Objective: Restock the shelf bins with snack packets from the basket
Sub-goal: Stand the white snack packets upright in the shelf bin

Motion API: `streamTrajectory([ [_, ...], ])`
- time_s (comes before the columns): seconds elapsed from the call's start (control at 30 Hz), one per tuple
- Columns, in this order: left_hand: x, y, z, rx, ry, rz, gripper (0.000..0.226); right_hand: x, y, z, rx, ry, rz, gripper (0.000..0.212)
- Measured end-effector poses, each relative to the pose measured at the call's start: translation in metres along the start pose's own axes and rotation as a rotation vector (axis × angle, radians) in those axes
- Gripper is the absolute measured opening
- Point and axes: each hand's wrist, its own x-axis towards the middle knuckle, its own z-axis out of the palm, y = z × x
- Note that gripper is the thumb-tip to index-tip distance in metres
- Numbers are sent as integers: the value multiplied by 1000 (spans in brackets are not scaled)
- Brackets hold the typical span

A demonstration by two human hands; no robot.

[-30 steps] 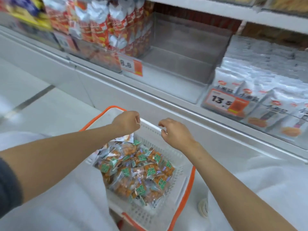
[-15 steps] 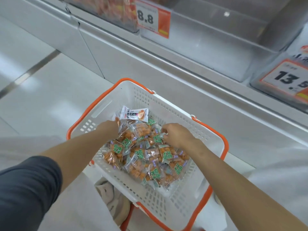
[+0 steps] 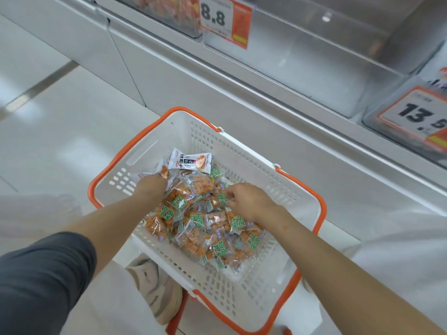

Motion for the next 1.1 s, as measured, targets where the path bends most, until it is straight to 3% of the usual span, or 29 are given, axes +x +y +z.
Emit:
streamTrajectory([
  [0.27,-16,19,-90,-162,191,35,11,-18,15,-32,90,92,46,26],
  [0.43,-43,49,-163,-432,141,139,17,-48,31,-67,199,230,45,31],
  [0.5,-60,66,-188,-711,71,178,15,-64,34,-77,260,272,26,51],
  [0.6,-92,90,-219,-1218,-132,216,13,-89,34,-89,413,301,-24,100],
  [0.67,-107,105,-233,-1440,-273,235,10,-103,34,-93,487,358,-8,109],
  [0.73,-118,120,-244,-1604,-371,232,8,-115,37,-96,598,464,22,91],
  [0.8,-126,137,-253,-1630,-352,260,11,-125,41,-101,742,544,25,62],
  [0.9,-134,169,-263,-1393,-48,436,29,-140,46,-110,990,556,28,50],
  [1.0,-135,197,-263,-1258,212,654,44,-151,51,-117,936,669,32,43],
  [1.1,-126,209,-261,-1223,415,699,57,-158,53,-120,948,767,62,19],
])
